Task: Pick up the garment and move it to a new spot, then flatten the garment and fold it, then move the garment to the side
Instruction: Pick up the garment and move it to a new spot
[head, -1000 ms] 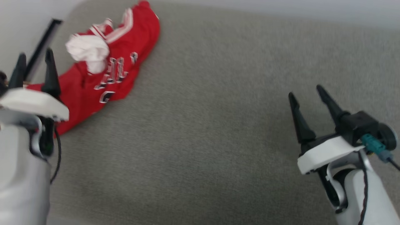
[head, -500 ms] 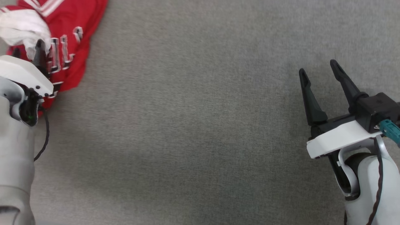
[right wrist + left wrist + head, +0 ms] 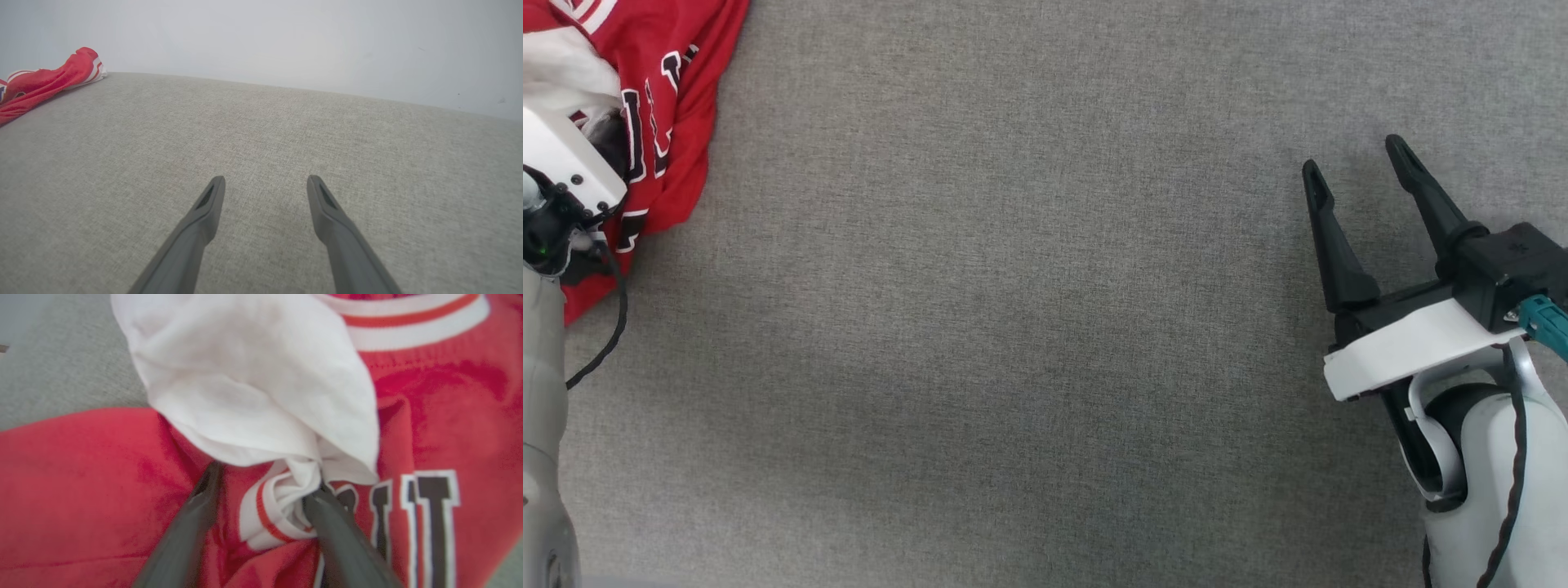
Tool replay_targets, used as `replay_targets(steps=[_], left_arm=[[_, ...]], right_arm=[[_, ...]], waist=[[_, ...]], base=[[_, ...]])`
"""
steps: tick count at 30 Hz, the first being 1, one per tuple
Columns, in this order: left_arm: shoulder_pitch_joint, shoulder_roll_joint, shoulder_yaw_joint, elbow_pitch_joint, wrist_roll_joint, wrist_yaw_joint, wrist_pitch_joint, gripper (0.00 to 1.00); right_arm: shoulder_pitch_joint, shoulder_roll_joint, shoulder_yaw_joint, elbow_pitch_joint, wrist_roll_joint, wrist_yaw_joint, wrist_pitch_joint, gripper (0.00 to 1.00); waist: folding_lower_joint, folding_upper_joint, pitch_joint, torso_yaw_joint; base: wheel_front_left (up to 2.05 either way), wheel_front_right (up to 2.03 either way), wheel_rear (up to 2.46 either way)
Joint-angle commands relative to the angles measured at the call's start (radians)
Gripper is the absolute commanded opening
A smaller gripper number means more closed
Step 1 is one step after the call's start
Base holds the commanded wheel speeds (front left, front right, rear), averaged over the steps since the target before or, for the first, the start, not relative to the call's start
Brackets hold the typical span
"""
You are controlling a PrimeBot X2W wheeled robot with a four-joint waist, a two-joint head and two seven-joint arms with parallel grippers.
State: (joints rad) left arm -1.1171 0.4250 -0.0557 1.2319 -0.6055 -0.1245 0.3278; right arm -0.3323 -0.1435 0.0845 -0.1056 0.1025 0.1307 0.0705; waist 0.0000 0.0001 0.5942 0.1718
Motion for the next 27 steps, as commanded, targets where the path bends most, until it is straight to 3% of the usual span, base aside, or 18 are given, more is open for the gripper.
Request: replay_targets(steps=[1, 15, 27], left_arm=[[0.11, -0.083, -0.027, 0.078, 0.005, -0.005, 0.057, 0.0], [0.026, 0.065, -0.142, -0.143, -0.009, -0.005, -0.103, 0.0], [0.016, 0.168, -0.294, -0.357, -0.048, -0.005, -0.104, 0.0]], right_arm=[[-0.012, -0.001, 0.002, -0.001, -0.003, 0.0, -0.001, 1.0], [0.012, 0.018, -0.011, 0.068, 0.021, 0.0, -0.062, 1.0], [0.044, 0.045, -0.027, 0.116, 0.047, 0.0, -0.102, 1.0]], waist=[[0.0, -0.0001, -0.004, 0.0], [0.0, -0.0001, -0.167, 0.038], [0.0, -0.0001, -0.312, 0.057]], base=[[0.0, 0.0, 0.0], [0.0, 0.0, 0.0], [0.0, 0.0, 0.0]])
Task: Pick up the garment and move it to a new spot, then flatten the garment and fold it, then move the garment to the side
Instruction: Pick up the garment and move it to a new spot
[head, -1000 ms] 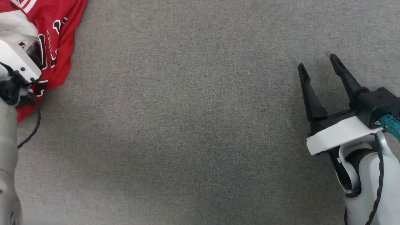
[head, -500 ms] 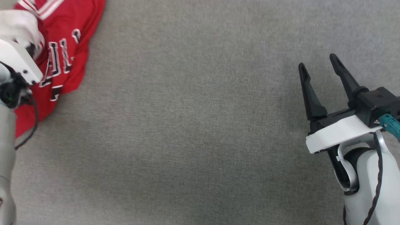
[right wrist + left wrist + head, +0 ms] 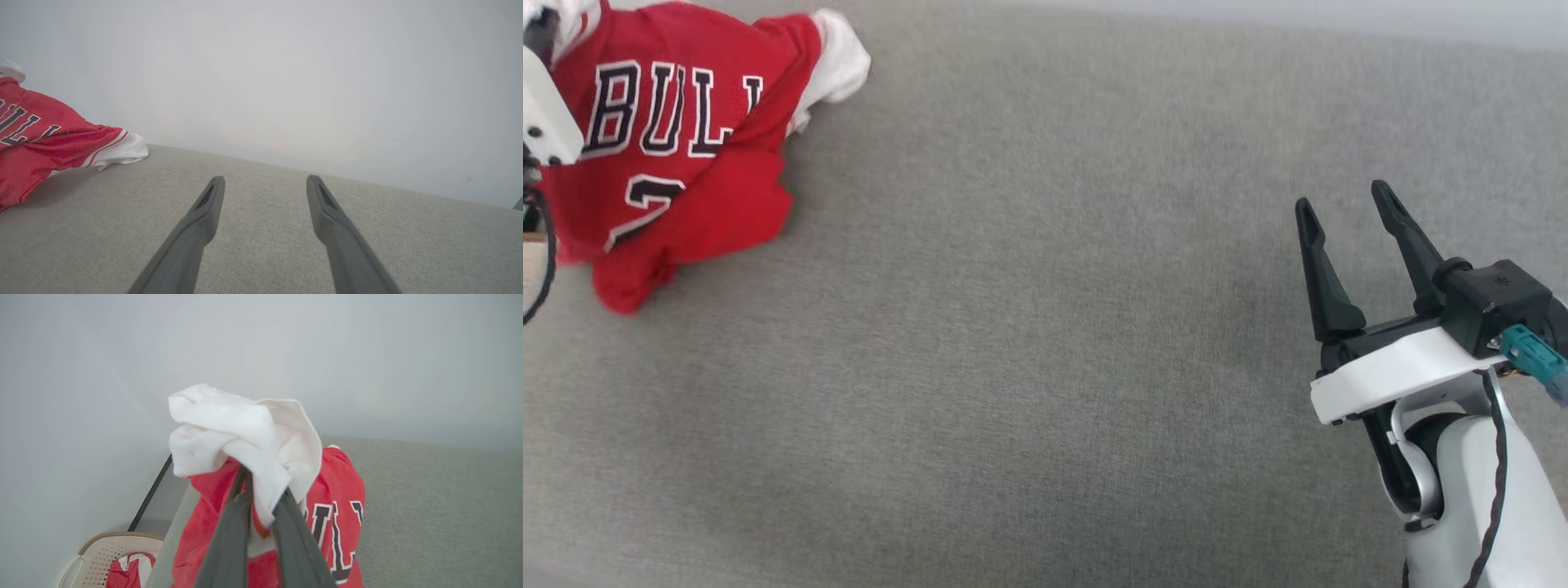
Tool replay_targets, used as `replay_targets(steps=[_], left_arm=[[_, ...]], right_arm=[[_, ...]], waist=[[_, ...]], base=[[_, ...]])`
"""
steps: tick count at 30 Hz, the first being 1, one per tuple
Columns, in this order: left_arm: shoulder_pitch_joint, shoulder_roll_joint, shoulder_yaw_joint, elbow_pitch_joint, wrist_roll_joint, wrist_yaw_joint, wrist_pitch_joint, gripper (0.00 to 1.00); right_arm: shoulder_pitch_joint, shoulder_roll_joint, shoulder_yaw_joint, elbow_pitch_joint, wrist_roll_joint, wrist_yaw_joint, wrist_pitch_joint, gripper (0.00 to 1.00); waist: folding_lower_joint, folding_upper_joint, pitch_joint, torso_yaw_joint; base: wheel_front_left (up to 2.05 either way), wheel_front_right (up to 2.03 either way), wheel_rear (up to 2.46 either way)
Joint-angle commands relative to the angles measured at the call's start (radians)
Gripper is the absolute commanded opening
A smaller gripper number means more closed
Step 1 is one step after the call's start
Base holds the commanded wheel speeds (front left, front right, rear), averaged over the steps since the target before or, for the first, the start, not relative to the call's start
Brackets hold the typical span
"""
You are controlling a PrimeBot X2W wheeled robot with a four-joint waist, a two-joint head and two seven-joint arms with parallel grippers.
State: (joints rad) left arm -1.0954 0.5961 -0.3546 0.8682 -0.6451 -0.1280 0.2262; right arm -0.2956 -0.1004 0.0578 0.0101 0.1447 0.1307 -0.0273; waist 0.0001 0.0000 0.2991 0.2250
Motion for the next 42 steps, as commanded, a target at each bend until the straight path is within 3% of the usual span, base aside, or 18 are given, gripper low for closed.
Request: replay_targets(steps=[1, 13, 24, 33, 42], left_arm=[[-0.005, 0.005, -0.006, -0.016, -0.012, -0.002, 0.002, 0.0], [0.018, 0.1, -0.071, -0.344, -0.021, 0.014, 0.143, 0.0], [0.102, 0.161, -0.095, -0.689, -0.05, 0.07, 0.319, 0.0], [0.162, 0.132, -0.139, -0.872, -0.103, 0.097, 0.421, 0.0], [0.248, 0.086, -0.224, -0.952, -0.166, 0.12, 0.542, 0.0]], right_arm=[[0.013, 0.004, -0.003, 0.004, 0.006, 0.0, -0.009, 1.0], [0.049, 0.028, -0.034, 0.035, 0.026, 0.0, -0.052, 1.0], [0.078, 0.041, -0.078, 0.049, 0.035, 0.0, -0.084, 1.0], [0.087, 0.048, -0.1, 0.058, 0.039, 0.0, -0.108, 1.0], [0.099, 0.051, -0.08, 0.077, 0.053, 0.0, -0.13, 1.0]], waist=[[-0.0001, 0.0, -0.029, 0.006], [-0.0001, 0.0, -0.141, -0.023], [-0.0001, 0.0, -0.183, -0.163], [-0.0001, 0.0, -0.175, -0.313], [-0.0001, 0.0, -0.138, -0.417]], base=[[0.0, 0.0, 0.0], [0.0, 0.0, 0.0], [0.0, 0.0, 0.0], [0.0, 0.0, 0.0], [0.0, 0.0, 0.0]])
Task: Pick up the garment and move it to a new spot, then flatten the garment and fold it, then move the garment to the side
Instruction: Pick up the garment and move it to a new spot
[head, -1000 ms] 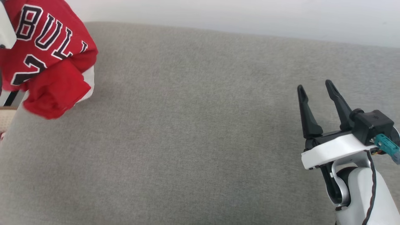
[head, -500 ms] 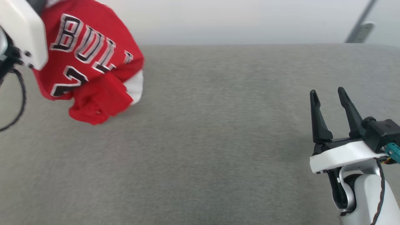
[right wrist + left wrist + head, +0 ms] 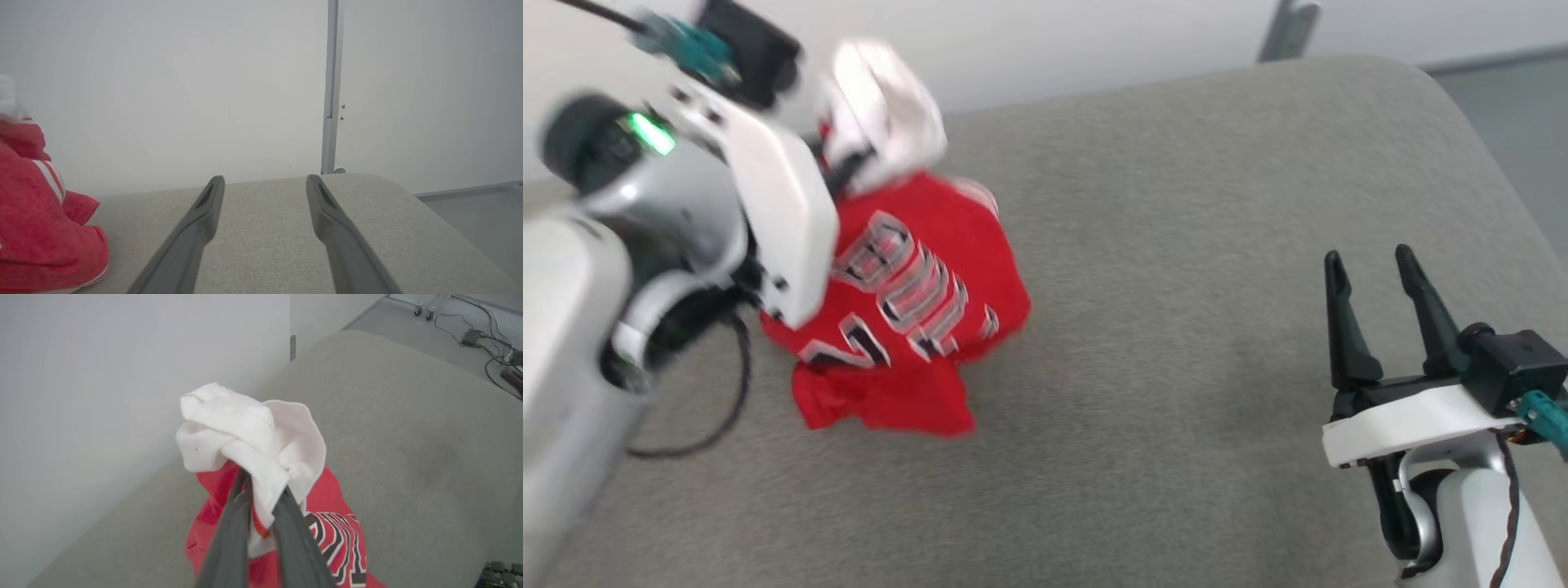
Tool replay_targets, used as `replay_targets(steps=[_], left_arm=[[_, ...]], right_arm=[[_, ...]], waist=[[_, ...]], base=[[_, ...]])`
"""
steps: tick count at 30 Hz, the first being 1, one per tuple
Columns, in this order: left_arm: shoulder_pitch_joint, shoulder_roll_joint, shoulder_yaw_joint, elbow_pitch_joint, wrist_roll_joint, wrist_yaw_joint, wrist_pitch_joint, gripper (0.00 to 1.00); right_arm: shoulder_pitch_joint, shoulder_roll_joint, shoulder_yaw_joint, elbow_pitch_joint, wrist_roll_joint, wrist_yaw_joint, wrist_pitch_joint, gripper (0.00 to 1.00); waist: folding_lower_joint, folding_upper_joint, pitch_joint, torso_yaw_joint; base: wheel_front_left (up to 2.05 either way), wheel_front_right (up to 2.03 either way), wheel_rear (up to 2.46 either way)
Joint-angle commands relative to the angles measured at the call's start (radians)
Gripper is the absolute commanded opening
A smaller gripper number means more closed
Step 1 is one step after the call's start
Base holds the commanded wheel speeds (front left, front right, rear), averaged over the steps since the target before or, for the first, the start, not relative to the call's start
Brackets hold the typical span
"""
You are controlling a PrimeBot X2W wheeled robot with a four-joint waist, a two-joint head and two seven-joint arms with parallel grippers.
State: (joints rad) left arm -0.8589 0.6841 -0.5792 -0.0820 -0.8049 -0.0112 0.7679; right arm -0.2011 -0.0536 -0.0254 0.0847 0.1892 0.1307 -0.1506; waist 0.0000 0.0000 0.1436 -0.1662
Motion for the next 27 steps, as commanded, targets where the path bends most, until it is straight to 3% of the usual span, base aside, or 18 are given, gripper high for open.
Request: replay_targets(steps=[1, 10, 26, 27], left_arm=[[0.027, -0.007, -0.011, 0.0, -0.012, 0.007, 0.011, 0.0], [0.141, -0.031, -0.094, 0.108, -0.046, 0.013, 0.069, 0.0], [0.17, -0.1, -0.161, 0.433, -0.063, -0.056, 0.042, 0.0], [0.164, -0.105, -0.154, 0.441, -0.07, -0.056, 0.03, 0.29]], right_arm=[[0.005, 0.004, 0.008, 0.005, 0.012, 0.0, -0.012, 1.0], [-0.015, 0.003, 0.046, 0.045, 0.052, 0.0, -0.046, 1.0], [-0.076, 0.003, 0.087, 0.098, 0.084, 0.0, -0.089, 1.0], [-0.077, 0.003, 0.087, 0.1, 0.083, 0.0, -0.09, 1.0]], waist=[[0.0, 0.0, 0.022, -0.036], [0.0, 0.0, 0.062, -0.1], [0.0, 0.0, 0.127, -0.126], [0.0, 0.0, 0.126, -0.123]], base=[[0.0, 0.0, 0.0], [0.0, 0.0, 0.0], [0.0, 0.0, 0.0], [0.0, 0.0, 0.0]])
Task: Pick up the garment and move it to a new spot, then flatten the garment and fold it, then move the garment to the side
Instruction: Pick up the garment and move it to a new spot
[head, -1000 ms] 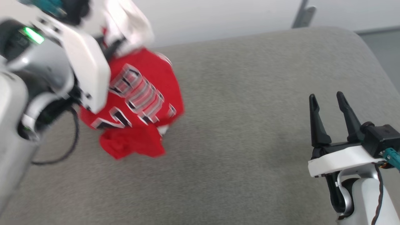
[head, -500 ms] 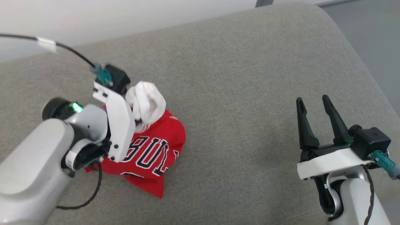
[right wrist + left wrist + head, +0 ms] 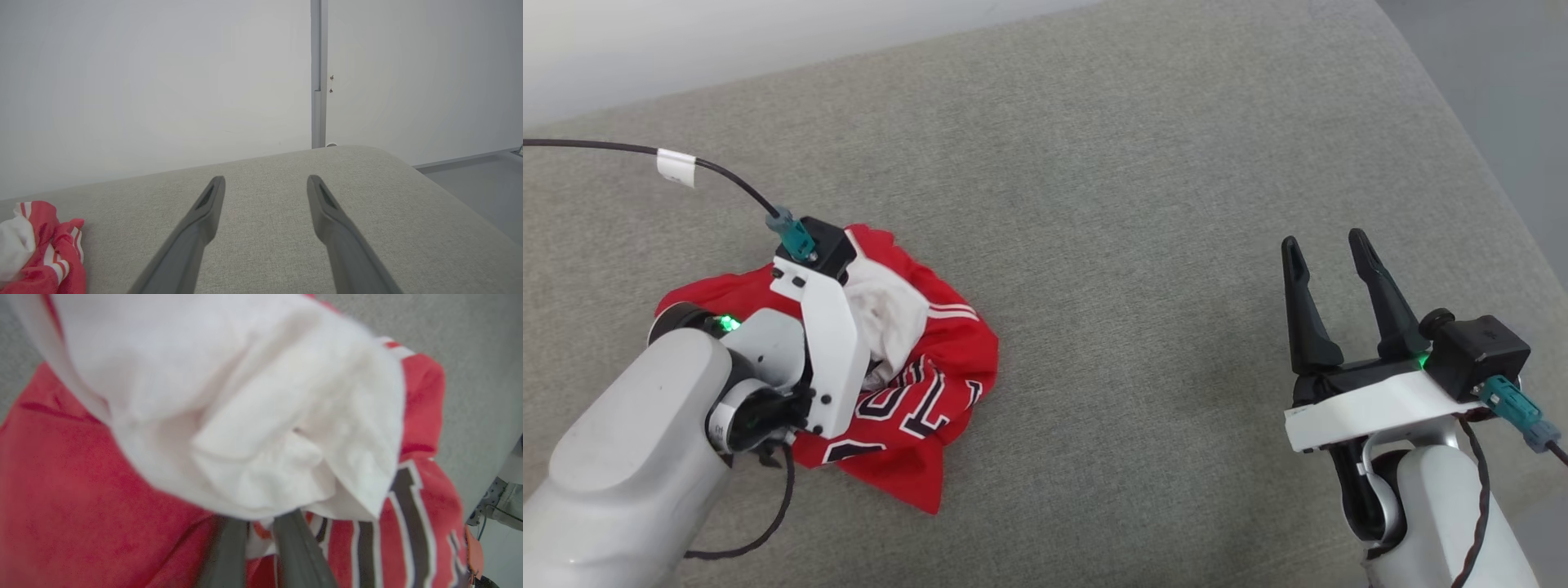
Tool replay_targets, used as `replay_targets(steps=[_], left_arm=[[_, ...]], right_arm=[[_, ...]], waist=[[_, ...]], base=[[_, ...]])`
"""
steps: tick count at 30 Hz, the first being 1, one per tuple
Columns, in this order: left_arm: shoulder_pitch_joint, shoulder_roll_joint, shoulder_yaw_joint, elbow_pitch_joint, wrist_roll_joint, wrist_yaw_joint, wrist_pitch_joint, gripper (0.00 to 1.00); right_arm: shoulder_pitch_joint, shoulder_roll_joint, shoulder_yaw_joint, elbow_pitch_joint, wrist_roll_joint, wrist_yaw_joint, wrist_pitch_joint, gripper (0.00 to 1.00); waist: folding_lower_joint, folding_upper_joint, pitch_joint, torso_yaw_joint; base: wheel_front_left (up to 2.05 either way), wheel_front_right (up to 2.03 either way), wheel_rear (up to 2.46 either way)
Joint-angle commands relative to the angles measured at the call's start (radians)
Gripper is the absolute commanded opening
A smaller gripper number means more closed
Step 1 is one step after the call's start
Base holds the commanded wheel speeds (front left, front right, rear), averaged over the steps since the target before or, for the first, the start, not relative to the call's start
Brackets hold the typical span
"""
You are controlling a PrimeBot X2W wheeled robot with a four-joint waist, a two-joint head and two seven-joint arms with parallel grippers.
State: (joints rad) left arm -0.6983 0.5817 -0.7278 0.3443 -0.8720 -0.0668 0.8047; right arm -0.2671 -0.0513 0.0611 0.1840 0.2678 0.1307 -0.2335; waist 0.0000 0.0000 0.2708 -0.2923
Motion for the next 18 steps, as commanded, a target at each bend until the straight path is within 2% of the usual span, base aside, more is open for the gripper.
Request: replay_targets(steps=[1, 2, 10, 18], left_arm=[[-0.006, -0.006, 0.003, 0.018, -0.005, -0.001, -0.018, 0.82], [-0.013, -0.005, 0.007, 0.019, -0.003, -0.006, -0.028, 1.0], [-0.018, 0.007, 0.064, -0.038, -0.024, -0.011, -0.13, 1.0], [0.073, 0.038, 0.119, -0.173, -0.008, -0.004, -0.304, 1.0]], right_arm=[[-0.011, 0.001, -0.001, 0.003, 0.003, 0.0, -0.008, 1.0], [-0.01, 0.001, -0.001, 0.005, 0.001, 0.0, -0.008, 1.0], [-0.007, 0.001, -0.013, 0.011, -0.028, 0.0, -0.007, 1.0], [0.019, 0.001, -0.035, 0.001, -0.052, 0.0, 0.014, 1.0]], waist=[[0.0, 0.0, -0.004, 0.008], [0.0, 0.0, -0.007, 0.012], [0.0, 0.0, -0.047, 0.05], [0.0, 0.0, -0.108, 0.12]], base=[[0.0, 0.0, 0.0], [0.0, 0.0, 0.0], [0.0, 0.0, 0.0], [0.0, 0.0, 0.0]])
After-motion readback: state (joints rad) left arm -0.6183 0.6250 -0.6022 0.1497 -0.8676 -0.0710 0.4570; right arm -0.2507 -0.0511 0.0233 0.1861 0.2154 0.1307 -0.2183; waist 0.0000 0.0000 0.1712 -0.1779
